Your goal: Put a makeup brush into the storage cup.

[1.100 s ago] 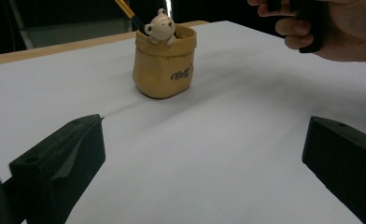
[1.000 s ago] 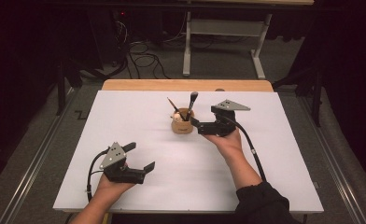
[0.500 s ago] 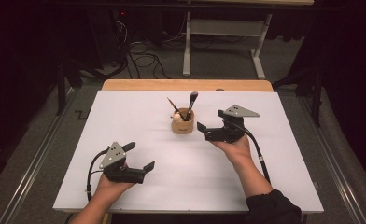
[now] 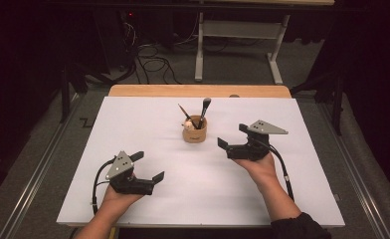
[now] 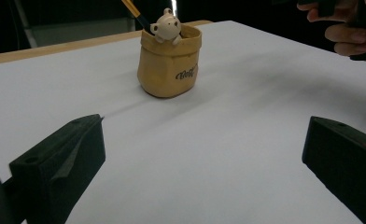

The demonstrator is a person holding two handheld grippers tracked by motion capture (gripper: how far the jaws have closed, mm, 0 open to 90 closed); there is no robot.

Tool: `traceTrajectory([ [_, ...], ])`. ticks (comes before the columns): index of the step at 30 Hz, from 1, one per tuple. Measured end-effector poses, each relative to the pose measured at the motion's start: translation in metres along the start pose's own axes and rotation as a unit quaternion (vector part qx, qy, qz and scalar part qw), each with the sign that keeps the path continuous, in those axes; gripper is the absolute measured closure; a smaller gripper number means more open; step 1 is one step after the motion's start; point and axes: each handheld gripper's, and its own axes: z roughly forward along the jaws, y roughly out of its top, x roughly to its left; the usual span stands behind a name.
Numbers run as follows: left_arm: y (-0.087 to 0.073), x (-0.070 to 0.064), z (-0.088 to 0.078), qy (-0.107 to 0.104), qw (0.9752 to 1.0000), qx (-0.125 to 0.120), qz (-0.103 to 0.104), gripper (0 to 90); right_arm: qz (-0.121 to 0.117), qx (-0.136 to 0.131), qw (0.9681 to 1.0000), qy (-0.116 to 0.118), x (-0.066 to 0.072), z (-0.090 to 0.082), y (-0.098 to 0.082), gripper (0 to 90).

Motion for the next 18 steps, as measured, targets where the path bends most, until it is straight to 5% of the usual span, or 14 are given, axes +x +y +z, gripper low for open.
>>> traceTrajectory([
  [18, 0.0, 0.001, -0.001, 0.002, 1.0, -0.001, -0.001, 0.2, -0.014, -0.003, 0.9999, -0.006, 0.001, -0.035, -0.02, 0.3],
])
